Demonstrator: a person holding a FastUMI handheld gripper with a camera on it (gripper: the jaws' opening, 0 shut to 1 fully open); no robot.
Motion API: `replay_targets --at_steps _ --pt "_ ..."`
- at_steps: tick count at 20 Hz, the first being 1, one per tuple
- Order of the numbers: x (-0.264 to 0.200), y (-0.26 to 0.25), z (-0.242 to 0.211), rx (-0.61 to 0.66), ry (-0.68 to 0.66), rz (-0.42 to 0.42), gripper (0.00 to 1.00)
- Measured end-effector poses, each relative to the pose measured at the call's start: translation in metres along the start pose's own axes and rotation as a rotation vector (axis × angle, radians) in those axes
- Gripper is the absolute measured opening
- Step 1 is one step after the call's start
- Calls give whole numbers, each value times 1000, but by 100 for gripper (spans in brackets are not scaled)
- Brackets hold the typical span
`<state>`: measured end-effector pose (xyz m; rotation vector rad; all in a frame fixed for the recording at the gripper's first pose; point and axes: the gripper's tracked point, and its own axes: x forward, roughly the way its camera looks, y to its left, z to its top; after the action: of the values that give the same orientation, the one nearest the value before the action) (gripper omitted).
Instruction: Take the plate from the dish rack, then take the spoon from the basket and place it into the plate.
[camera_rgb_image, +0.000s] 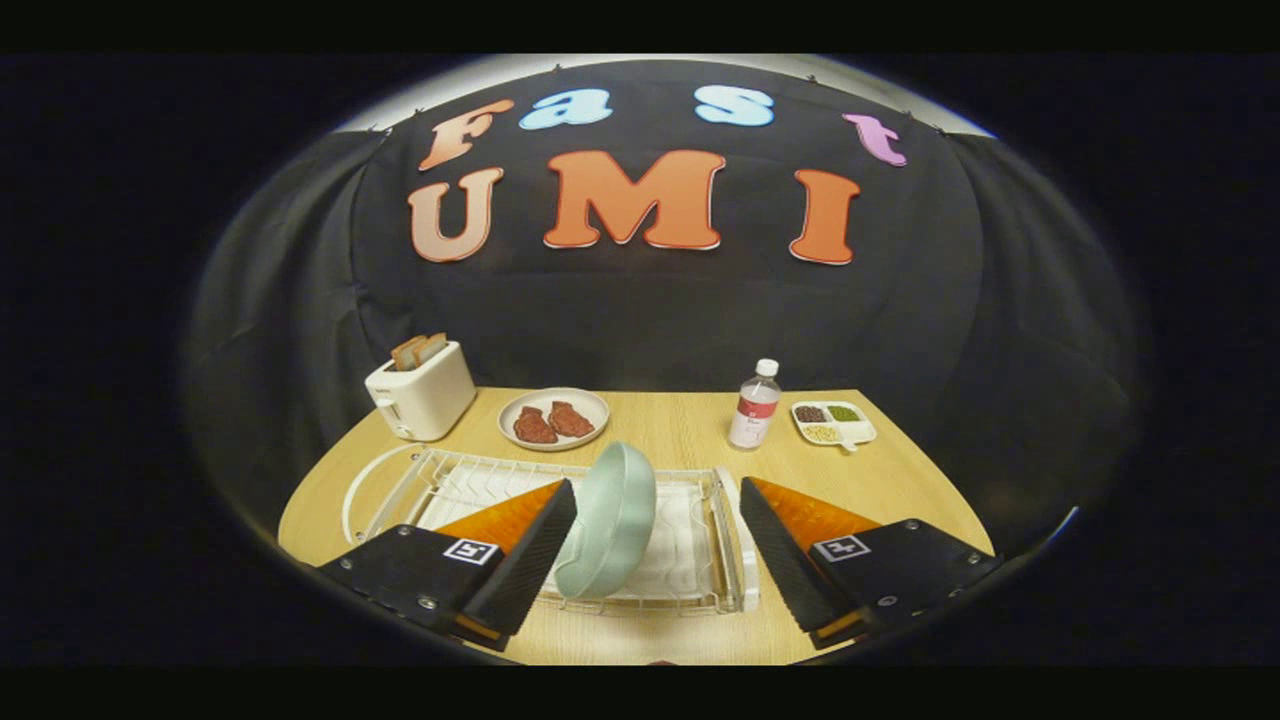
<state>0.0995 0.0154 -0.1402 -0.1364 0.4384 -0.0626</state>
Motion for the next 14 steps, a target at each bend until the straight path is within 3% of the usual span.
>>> replay_targets --at_steps 8,14 --pt "48 13 -43 10 188 -41 96" --pt "61 22 -68 66 316 -45 54"
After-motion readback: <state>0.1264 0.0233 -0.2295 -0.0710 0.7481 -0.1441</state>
